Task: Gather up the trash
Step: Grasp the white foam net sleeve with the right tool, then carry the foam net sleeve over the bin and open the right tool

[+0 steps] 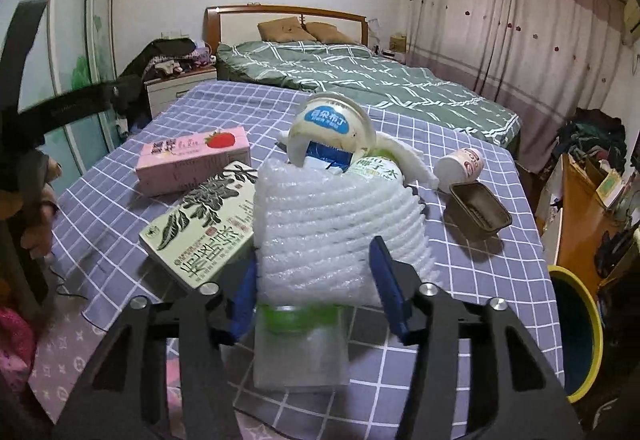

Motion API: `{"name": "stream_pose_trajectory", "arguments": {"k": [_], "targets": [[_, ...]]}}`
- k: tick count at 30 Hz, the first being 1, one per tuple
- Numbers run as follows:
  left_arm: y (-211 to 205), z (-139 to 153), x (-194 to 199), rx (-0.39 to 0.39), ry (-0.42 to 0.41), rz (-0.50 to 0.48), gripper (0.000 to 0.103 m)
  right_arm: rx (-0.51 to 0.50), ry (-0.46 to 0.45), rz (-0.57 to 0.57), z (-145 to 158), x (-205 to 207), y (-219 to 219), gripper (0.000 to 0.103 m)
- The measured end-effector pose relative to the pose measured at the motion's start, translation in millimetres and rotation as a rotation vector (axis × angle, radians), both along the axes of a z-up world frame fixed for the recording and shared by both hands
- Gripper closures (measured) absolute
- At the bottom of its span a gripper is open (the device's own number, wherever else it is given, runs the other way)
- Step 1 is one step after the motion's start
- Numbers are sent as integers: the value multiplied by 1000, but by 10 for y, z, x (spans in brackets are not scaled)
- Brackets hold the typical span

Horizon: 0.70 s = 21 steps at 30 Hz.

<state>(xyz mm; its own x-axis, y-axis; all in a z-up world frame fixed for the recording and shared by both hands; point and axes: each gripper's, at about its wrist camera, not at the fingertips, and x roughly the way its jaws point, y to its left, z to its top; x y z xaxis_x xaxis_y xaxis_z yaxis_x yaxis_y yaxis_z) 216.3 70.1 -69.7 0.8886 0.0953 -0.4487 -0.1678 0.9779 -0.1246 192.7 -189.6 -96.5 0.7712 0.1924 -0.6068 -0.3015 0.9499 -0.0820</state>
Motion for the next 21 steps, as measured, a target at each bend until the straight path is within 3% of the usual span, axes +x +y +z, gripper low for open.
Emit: {"name": "stream_pose_trajectory", "arguments": {"k": [3,6,16,21], "targets": [[-5,2,9,-1,5,0,5,27,-6,-3,76,-20,-68,78],[-19,3,22,-1,8,1,5,67,-30,-16,189,-70,-174,85],[-37,-10,45,9,8,-1,5,250,-134,-30,727,-363,-698,89],[-68,-21,49,17,4,-10,5,299,-195,-124,885,-416,-1143,89]]}}
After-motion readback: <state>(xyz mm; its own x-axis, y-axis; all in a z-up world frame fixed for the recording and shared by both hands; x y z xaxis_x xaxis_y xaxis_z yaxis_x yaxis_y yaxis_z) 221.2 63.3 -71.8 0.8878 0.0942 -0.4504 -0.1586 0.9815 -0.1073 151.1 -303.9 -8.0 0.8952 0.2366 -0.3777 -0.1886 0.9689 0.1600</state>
